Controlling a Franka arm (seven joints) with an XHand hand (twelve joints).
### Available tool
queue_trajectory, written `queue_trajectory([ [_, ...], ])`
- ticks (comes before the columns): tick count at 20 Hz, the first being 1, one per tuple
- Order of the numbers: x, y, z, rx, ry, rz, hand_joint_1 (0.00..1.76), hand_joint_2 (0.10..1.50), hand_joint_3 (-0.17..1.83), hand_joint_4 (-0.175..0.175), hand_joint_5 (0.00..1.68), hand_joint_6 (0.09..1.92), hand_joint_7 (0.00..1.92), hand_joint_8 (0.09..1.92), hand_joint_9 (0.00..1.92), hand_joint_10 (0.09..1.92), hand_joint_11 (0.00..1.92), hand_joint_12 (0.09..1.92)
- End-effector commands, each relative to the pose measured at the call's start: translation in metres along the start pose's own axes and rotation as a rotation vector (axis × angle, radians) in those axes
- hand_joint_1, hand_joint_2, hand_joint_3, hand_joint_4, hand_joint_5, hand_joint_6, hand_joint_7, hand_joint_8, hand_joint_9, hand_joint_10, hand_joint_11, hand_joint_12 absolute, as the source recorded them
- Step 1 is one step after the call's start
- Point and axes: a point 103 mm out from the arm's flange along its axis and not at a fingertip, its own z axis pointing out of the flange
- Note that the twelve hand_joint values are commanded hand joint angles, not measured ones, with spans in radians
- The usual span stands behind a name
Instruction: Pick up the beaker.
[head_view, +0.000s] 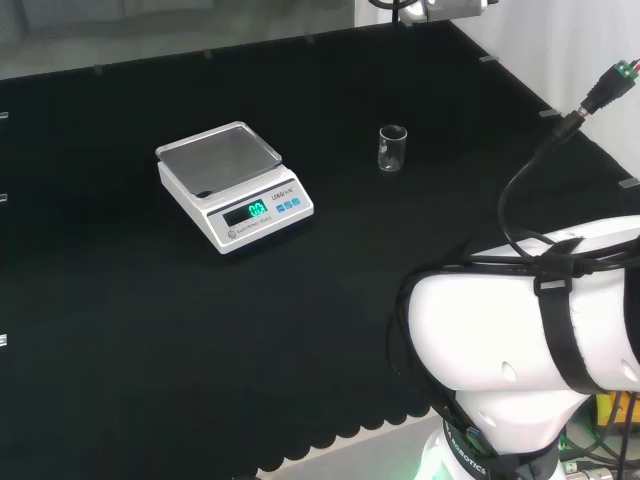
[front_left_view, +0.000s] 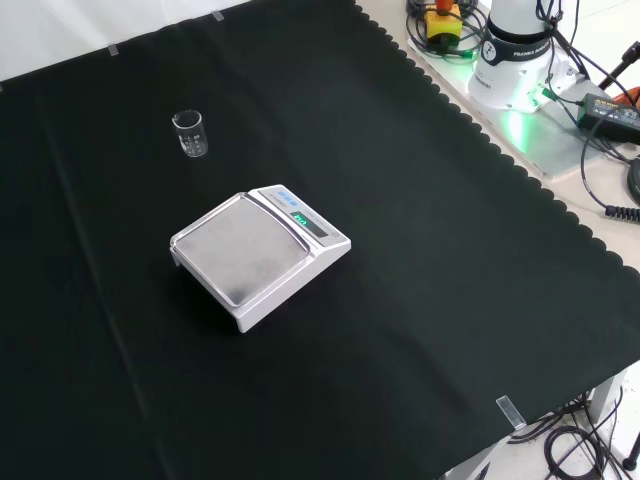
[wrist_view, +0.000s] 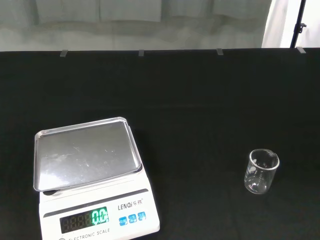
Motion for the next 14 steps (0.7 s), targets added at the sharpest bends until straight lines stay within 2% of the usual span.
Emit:
queue_trajectory([
  [1,-0.001,0.002,0.0,-0.012,-0.007,-0.002,0.41,0.87,0.28,-0.043,0.44,0.09,0.28,0.78,0.42,0.8,0.43,1.42],
  [8,-0.005,0.022,0.006,-0.004,-0.002,-0.017,0.42,0.91,0.31,-0.029,0.46,0.09,0.32,0.75,0.42,0.78,0.39,1.43],
  [14,-0.017,0.062,0.028,0.063,0.005,-0.014,0.42,0.9,0.32,-0.027,0.45,0.09,0.27,0.73,0.38,0.78,0.37,1.44],
])
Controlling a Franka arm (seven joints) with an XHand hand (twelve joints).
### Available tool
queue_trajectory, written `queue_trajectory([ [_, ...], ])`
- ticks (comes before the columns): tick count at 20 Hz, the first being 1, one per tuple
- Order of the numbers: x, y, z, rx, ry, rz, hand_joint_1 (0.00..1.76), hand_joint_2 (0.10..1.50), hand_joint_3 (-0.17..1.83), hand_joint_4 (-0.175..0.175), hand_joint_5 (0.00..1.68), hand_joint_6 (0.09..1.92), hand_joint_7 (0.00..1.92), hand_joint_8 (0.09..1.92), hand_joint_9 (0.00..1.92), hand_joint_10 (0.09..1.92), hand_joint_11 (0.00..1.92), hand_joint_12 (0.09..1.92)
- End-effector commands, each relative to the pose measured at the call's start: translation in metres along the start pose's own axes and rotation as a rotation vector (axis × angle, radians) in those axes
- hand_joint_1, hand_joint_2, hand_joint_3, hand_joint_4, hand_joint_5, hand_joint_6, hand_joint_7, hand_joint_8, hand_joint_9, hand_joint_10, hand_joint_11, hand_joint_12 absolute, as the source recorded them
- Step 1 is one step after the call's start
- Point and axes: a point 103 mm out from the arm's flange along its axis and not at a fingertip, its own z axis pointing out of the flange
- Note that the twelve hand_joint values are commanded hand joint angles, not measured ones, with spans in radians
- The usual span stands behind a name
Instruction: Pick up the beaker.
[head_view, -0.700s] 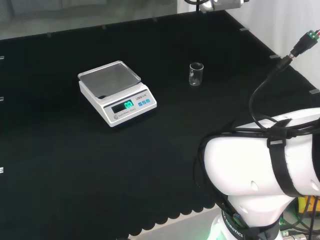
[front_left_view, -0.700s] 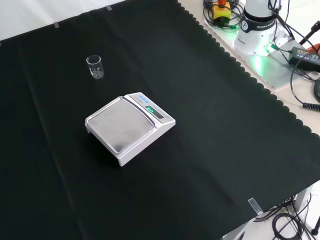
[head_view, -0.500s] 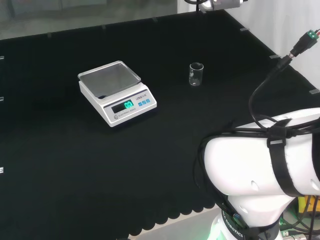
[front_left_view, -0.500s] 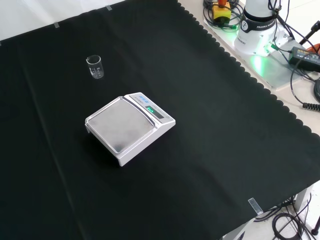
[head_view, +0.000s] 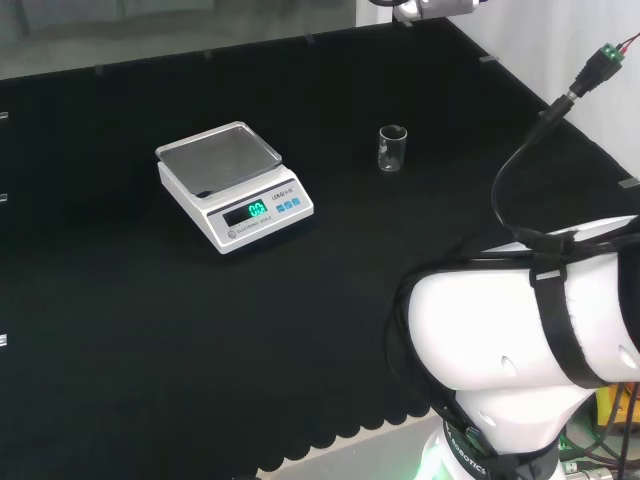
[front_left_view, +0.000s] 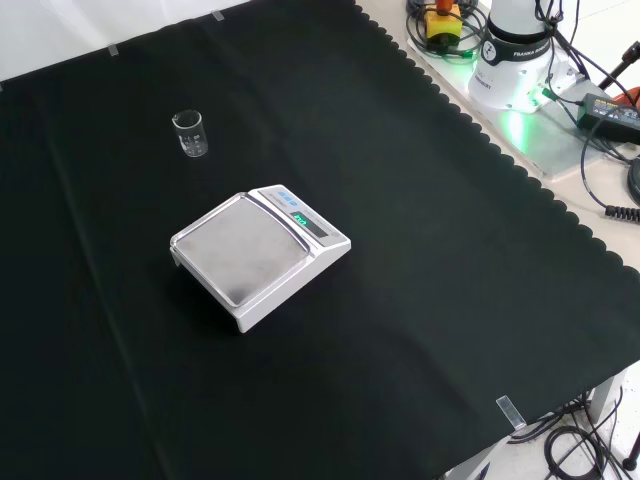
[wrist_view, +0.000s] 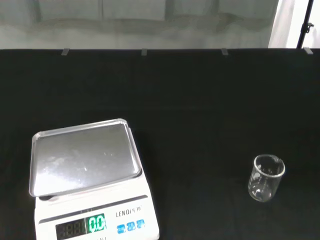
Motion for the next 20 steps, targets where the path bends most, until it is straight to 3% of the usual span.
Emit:
queue_trajectory([
  [1,-0.019,0.049,0.027,0.072,0.016,0.002,0.42,0.9,0.32,-0.027,0.45,0.09,0.26,0.73,0.37,0.78,0.36,1.44],
  [5,-0.04,0.083,0.051,0.111,0.05,0.008,0.41,0.89,0.33,-0.024,0.44,0.09,0.21,0.73,0.32,0.8,0.34,1.45],
  [8,-0.055,0.104,0.069,0.124,0.035,0.018,0.4,0.87,0.34,-0.021,0.42,0.09,0.14,0.73,0.23,0.82,0.25,1.49],
  [13,-0.078,0.13,0.095,0.153,0.022,0.051,0.38,0.84,0.35,-0.017,0.38,0.09,0.02,0.71,0.07,0.86,0.09,1.54],
  [20,-0.107,0.158,0.134,0.186,0.052,0.084,0.38,0.83,0.36,-0.017,0.36,0.09,0.0,0.67,0.03,0.87,0.06,1.54],
])
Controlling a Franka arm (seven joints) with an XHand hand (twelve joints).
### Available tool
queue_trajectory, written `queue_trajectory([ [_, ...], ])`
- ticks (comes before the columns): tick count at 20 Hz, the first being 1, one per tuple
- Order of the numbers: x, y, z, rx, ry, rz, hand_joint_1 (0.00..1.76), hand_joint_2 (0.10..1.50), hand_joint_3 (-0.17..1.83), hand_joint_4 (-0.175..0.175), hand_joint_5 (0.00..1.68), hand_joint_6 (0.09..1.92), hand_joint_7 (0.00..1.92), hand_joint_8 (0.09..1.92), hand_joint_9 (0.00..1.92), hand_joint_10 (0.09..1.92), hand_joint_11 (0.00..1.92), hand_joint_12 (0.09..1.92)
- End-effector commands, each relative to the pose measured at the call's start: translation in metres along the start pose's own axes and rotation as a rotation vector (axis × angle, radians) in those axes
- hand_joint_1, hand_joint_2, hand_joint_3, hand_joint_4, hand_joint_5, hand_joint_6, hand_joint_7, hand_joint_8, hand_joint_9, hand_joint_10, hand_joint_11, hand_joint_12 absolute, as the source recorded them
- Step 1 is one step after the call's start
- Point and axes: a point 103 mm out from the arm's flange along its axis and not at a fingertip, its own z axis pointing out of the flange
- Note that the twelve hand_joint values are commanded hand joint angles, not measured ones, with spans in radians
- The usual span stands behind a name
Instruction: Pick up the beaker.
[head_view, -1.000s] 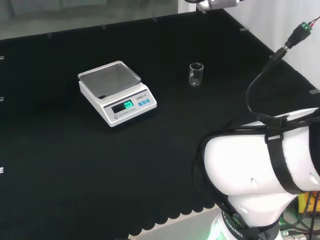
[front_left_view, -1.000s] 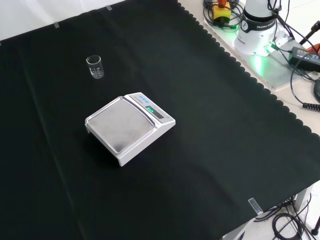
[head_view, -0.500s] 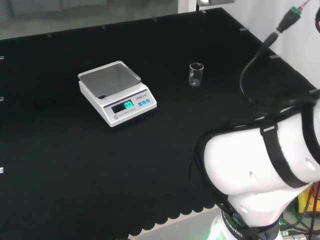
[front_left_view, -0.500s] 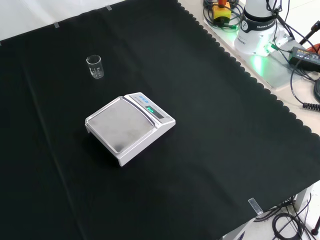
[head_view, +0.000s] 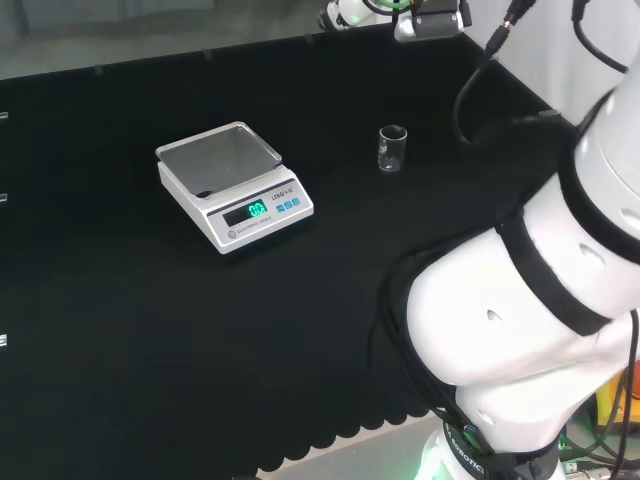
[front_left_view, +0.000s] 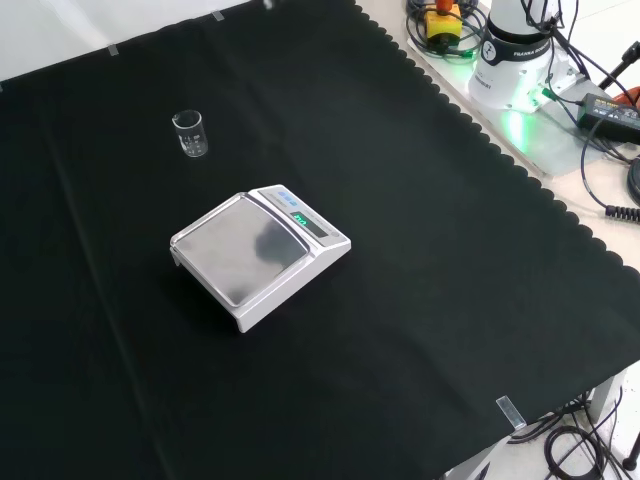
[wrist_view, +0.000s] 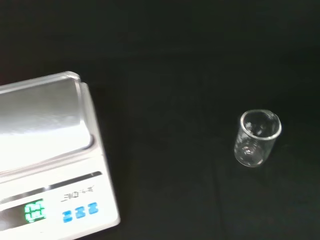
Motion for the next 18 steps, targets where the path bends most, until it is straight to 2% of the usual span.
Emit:
queue_trajectory([
  [1,-0.05,0.056,0.029,0.002,0.031,0.044,0.38,0.83,0.36,-0.017,0.36,0.09,0.0,0.67,0.03,0.87,0.06,1.54],
  [14,-0.069,0.114,0.098,0.066,0.111,0.042,0.41,0.83,0.36,-0.019,0.36,0.09,0.01,0.69,0.03,0.88,0.05,1.55],
  [18,-0.069,0.124,0.118,0.116,0.092,0.045,0.41,0.82,0.36,-0.02,0.37,0.09,0.02,0.71,0.03,0.88,0.06,1.55],
])
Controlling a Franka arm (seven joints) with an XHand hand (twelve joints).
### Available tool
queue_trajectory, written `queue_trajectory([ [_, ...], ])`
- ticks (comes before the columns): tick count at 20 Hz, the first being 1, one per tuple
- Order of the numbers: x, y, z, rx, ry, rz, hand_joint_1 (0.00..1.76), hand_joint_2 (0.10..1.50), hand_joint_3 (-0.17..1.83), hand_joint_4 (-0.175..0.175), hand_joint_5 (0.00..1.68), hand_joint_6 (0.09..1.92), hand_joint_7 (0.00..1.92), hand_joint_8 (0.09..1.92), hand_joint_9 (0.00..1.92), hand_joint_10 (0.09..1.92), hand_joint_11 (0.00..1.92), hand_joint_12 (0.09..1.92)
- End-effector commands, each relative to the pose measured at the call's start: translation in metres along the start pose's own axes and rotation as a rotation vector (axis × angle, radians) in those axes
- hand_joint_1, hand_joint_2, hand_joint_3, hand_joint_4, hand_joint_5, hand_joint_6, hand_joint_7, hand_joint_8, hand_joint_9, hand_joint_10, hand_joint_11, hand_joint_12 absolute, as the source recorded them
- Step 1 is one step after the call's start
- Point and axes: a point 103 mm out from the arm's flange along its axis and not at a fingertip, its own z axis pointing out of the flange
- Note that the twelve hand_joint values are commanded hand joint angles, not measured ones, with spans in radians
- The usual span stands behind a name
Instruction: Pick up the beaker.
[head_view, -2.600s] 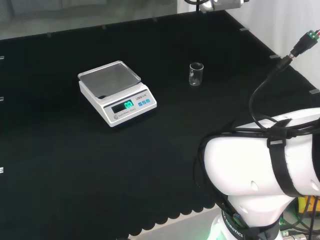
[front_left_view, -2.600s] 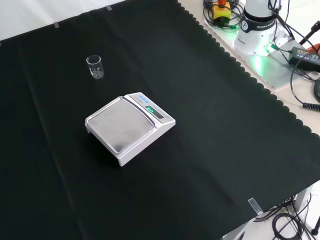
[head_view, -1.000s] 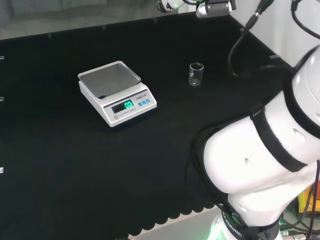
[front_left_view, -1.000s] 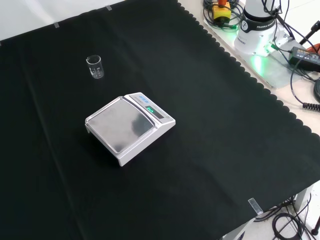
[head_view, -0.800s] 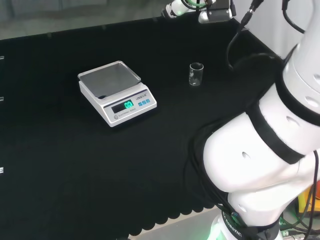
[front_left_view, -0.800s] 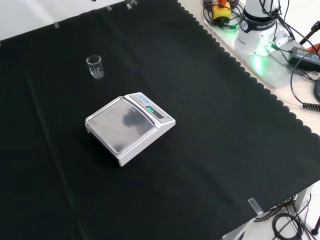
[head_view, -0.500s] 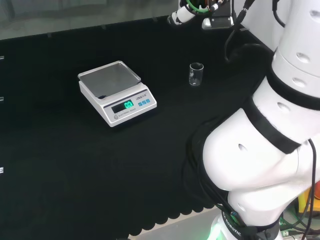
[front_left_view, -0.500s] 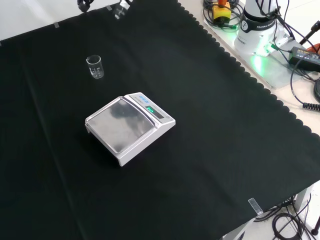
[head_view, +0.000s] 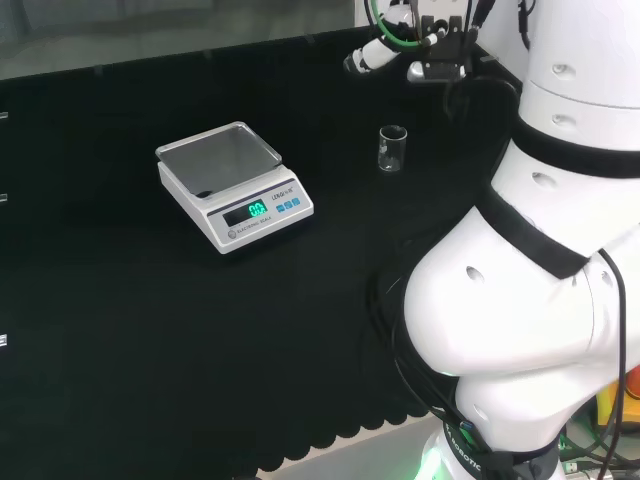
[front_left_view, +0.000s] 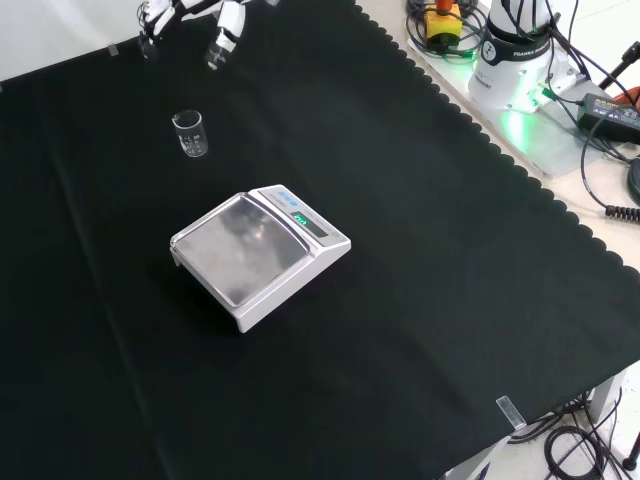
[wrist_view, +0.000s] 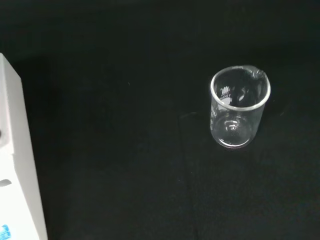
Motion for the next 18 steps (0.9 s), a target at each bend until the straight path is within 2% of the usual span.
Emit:
queue_trajectory([
  [1,-0.009,0.028,0.026,0.036,0.013,0.003,0.41,0.82,0.36,-0.02,0.37,0.09,0.02,0.71,0.03,0.88,0.06,1.55],
  [4,-0.012,0.037,0.042,0.067,0.019,0.016,0.41,0.82,0.36,-0.02,0.37,0.09,0.02,0.71,0.01,0.88,0.05,1.55],
  [9,-0.018,0.05,0.066,0.119,0.03,0.033,0.42,0.82,0.35,-0.02,0.37,0.09,0.0,0.68,0.0,0.71,0.01,1.55],
  [15,-0.022,0.06,0.088,0.154,0.043,0.043,0.42,0.82,0.35,-0.022,0.38,0.09,0.0,0.67,0.0,0.67,0.0,1.54],
  [18,-0.032,0.066,0.102,0.165,0.062,0.068,0.42,0.82,0.35,-0.022,0.38,0.09,0.0,0.67,0.0,0.66,0.0,1.54],
])
